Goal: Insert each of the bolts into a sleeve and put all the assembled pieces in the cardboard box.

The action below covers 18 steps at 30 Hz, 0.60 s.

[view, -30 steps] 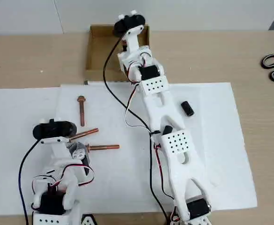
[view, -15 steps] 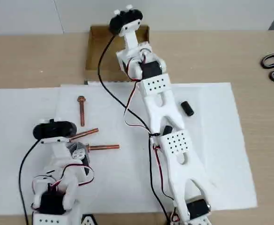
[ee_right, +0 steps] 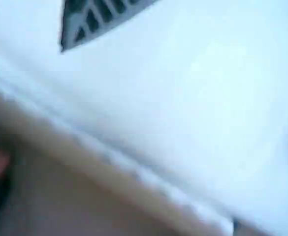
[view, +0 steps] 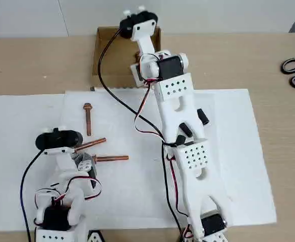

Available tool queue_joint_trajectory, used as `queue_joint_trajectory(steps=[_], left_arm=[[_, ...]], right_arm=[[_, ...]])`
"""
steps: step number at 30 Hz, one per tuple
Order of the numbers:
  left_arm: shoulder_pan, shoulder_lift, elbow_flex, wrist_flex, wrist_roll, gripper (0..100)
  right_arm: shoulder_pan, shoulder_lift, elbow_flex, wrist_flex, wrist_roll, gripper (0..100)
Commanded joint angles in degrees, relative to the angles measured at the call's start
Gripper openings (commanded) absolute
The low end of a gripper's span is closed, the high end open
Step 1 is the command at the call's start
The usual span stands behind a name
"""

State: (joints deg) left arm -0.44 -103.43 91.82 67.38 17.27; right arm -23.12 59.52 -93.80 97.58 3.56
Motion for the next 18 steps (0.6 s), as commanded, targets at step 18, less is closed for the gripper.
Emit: queue_joint_trajectory(steps=[18], left_arm=[[-0.1,-0.6,-0.1,-0.9,-0.4,1]], right_arm=[[0.9,-36.7,57.5,2.2,-15.1,15.1]])
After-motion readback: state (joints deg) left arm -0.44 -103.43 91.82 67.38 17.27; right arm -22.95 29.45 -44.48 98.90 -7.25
